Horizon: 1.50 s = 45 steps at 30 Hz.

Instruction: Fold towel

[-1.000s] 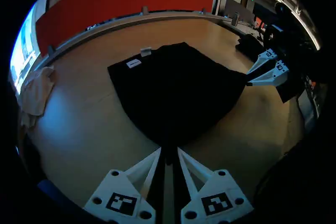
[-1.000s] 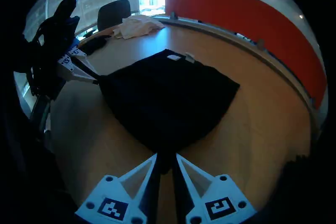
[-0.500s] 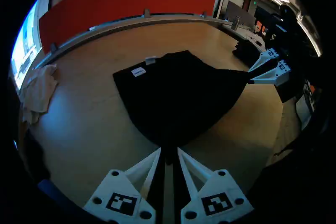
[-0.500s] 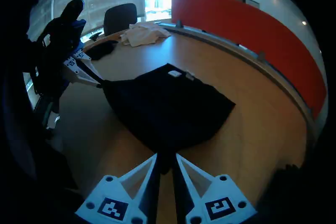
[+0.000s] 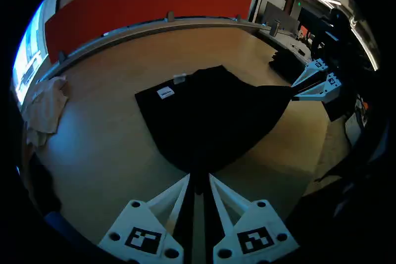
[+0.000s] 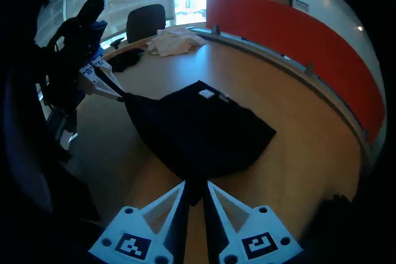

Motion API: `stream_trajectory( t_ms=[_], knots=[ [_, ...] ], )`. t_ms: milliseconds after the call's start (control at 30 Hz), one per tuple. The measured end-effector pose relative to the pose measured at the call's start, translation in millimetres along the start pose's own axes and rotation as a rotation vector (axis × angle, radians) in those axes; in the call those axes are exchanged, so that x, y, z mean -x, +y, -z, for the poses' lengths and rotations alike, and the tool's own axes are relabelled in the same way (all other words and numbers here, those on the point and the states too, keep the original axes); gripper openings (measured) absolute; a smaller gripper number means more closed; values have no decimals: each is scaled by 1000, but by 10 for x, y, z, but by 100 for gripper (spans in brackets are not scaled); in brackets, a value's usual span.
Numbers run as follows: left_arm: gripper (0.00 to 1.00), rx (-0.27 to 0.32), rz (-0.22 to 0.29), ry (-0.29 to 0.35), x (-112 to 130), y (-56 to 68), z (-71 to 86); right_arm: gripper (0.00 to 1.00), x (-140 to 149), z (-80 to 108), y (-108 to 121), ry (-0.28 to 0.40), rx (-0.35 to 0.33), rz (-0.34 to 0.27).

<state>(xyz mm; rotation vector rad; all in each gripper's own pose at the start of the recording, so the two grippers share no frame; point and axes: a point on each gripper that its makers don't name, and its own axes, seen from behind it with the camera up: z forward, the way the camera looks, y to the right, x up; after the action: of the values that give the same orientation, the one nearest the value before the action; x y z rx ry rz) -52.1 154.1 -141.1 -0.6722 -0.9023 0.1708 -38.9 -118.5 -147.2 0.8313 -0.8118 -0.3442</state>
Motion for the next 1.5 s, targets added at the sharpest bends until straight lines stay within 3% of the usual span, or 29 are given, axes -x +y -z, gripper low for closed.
stream_trajectory(
  t_ms=[400, 1033, 1500],
  knots=[
    [11, 21, 13, -1, -69, 63, 175, 17, -68, 180, -76, -7, -25, -17],
    [11, 52, 10, -5, -131, 146, 347, 17, -134, 380, -165, -24, -45, 4],
    [11, 52, 17, -3, -136, 169, 382, 17, -132, 367, -169, -30, -45, 0]
  ],
)
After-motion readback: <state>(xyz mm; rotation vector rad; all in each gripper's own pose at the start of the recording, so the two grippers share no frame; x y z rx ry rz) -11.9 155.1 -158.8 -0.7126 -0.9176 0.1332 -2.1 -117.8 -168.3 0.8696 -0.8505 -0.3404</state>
